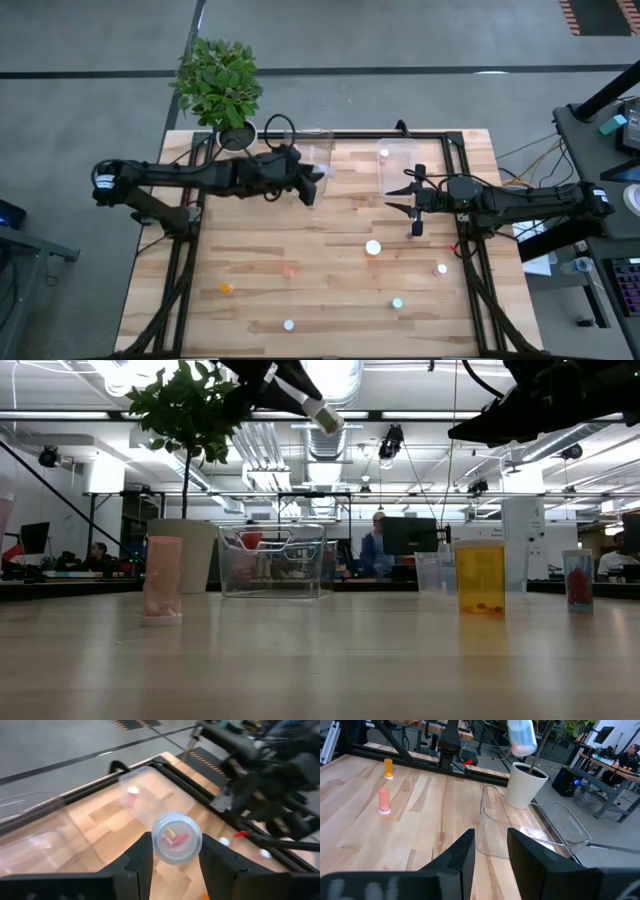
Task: Pick and place medicine bottles into bin by pill shape (circle, oval)
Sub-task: Put the transparent capsule pill bottle into the left transparent bin, then put the orange capsule pill bottle into the left transparent bin
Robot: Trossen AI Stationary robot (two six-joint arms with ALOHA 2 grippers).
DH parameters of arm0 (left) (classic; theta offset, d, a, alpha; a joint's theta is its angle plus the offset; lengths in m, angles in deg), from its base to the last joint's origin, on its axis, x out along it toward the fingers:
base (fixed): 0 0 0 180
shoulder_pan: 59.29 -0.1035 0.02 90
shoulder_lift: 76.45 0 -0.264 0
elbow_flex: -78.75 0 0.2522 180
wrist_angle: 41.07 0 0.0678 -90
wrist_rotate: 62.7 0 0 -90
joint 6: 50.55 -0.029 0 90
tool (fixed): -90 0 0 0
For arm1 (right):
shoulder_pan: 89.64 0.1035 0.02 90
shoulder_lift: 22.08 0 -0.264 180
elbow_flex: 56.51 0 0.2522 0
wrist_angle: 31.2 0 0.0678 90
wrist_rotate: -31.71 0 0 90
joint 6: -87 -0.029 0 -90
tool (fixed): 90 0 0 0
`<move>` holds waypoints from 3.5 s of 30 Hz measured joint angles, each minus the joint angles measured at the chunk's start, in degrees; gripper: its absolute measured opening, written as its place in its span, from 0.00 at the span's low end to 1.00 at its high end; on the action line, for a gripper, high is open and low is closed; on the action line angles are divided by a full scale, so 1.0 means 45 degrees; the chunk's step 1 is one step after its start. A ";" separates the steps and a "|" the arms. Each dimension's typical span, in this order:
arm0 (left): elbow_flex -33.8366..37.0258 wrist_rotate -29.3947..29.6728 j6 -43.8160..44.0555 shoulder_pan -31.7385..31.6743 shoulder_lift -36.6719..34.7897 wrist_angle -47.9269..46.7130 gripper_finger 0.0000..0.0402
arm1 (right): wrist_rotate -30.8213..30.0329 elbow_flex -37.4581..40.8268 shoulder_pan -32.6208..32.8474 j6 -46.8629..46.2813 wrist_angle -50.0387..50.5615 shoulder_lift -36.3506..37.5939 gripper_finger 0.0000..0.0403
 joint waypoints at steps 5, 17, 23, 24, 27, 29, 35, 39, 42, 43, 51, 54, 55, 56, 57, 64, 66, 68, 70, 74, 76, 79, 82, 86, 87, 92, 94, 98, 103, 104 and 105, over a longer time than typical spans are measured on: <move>-0.0103 0.0390 0.0015 -0.0283 0.0327 -0.0455 0.28 | -0.0004 0.0000 0.0000 0.0032 0.0000 0.0000 0.27; -0.5438 0.0553 -0.0494 -0.1406 0.4569 -0.7337 0.28 | -0.0014 0.0000 -0.0024 0.0123 0.0007 -0.0131 0.27; -0.6604 0.0410 -0.1493 -0.2323 0.6050 -0.8321 0.28 | -0.0016 0.0000 -0.0051 0.0131 0.0007 -0.0165 0.27; -0.6630 0.0397 -0.1561 -0.2532 0.6152 -0.8446 0.28 | -0.0019 0.0000 -0.0049 0.0131 0.0010 -0.0165 0.27; -0.6428 -0.0124 -0.1645 -0.3109 0.6227 -0.8469 0.28 | -0.0014 0.0000 -0.0049 0.0131 0.0010 -0.0165 0.27; -0.6200 -0.0638 -0.1646 -0.3401 0.6227 -0.8426 0.28 | -0.0014 0.0000 -0.0049 0.0131 0.0010 -0.0166 0.27; -0.5808 -0.1314 -0.1680 -0.3716 0.6237 -0.8075 0.28 | -0.0014 0.0000 -0.0049 0.0214 0.0010 -0.0170 0.27; -0.5282 -0.1651 -0.1652 -0.3728 0.6237 -0.7647 0.28 | -0.0014 0.0000 -0.0049 0.0219 0.0010 -0.0170 0.27; -0.4933 -0.1701 -0.1390 -0.3761 0.6237 -0.7614 0.28 | -0.0014 0.0000 -0.0049 0.0216 0.0012 -0.0170 0.27; -0.4781 -0.1697 -0.1374 -0.3776 0.6237 -0.7515 0.28 | -0.0014 0.0000 -0.0049 0.0218 0.0014 -0.0170 0.27; -0.3905 -0.1831 -0.1320 -0.3802 0.6305 -0.6532 0.28 | -0.0014 0.0000 -0.0049 0.0219 0.0015 -0.0170 0.27; -0.3771 -0.1894 -0.1312 -0.3806 0.6435 -0.6523 0.28 | -0.0014 0.0000 -0.0049 0.0219 0.0015 -0.0170 0.27; -0.3752 -0.1924 -0.1300 -0.3806 0.6498 -0.6504 0.28 | -0.0011 0.0000 -0.0049 0.0219 0.0015 -0.0170 0.27; -0.3732 -0.1950 -0.1293 -0.3806 0.6598 -0.6503 0.28 | -0.0011 0.0000 -0.0049 0.0219 0.0015 -0.0170 0.27; -0.3701 -0.1995 -0.1291 -0.3806 0.6699 -0.6511 0.28 | -0.0014 0.0000 -0.0049 0.0219 0.0013 -0.0170 0.27; -0.3687 -0.2772 -0.1292 -0.3875 0.7281 -0.6400 0.28 | -0.0009 0.0000 -0.0049 0.0219 0.0015 -0.0170 0.27; -0.3687 -0.2774 -0.1296 -0.3889 0.7344 -0.6420 0.29 | -0.0009 0.0000 -0.0049 0.0224 0.0015 -0.0170 0.27; -0.3687 -0.2769 -0.1296 -0.3894 0.7345 -0.6415 0.31 | -0.0009 0.0000 -0.0049 0.0243 0.0015 -0.0170 0.27; -0.3687 -0.2774 -0.1296 -0.3894 0.7344 -0.6409 0.32 | -0.0010 0.0000 -0.0049 0.0262 0.0015 -0.0170 0.27; -0.3687 -0.2774 -0.1296 -0.3894 0.7344 -0.6410 0.33 | -0.0009 0.0000 -0.0049 0.0294 0.0015 -0.0170 0.27; -0.3687 -0.2777 -0.1299 -0.3894 0.7344 -0.6415 0.33 | -0.0009 0.0000 -0.0049 0.0306 0.0015 -0.0170 0.27; -0.3687 -0.2779 -0.1296 -0.3894 0.7344 -0.6409 0.33 | -0.0009 0.0000 -0.0049 0.0311 0.0015 -0.0170 0.27; -0.3687 -0.2779 -0.1110 -0.3895 0.7344 -0.6410 0.33 | -0.0009 0.0000 -0.0049 0.0311 0.0015 -0.0170 0.27; -0.3686 -0.2789 -0.1068 -0.3913 0.7344 -0.6410 0.35 | -0.0009 0.0000 -0.0049 0.0311 0.0015 -0.0170 0.27; -0.3682 -0.2798 -0.1054 -0.3913 0.7344 -0.6406 0.36 | -0.0009 0.0000 -0.0049 0.0311 0.0015 -0.0170 0.27; -0.3682 -0.2862 -0.0998 -0.3913 0.7344 -0.6406 0.46 | -0.0009 0.0000 -0.0049 0.0311 0.0015 -0.0170 0.27; -0.3682 -0.2871 -0.0995 -0.3913 0.7344 -0.6406 0.49 | -0.0009 0.0000 -0.0049 0.0311 0.0015 -0.0170 0.27; -0.3682 -0.2876 -0.0995 -0.3913 0.7344 -0.6413 0.55 | -0.0009 0.0000 -0.0049 0.0311 0.0015 -0.0170 0.27; -0.3912 -0.2881 -0.1098 -0.3862 0.7090 -0.6504 0.56 | -0.0009 0.0000 -0.0049 0.0256 0.0015 -0.0170 0.27; -0.3971 -0.2881 -0.1102 -0.3822 0.6938 -0.6496 0.56 | -0.0009 0.0000 -0.0049 0.0235 0.0015 -0.0170 0.27; -0.4007 -0.2882 -0.1107 -0.3790 0.6757 -0.6503 0.56 | -0.0009 0.0000 -0.0049 0.0231 0.0015 -0.0170 0.27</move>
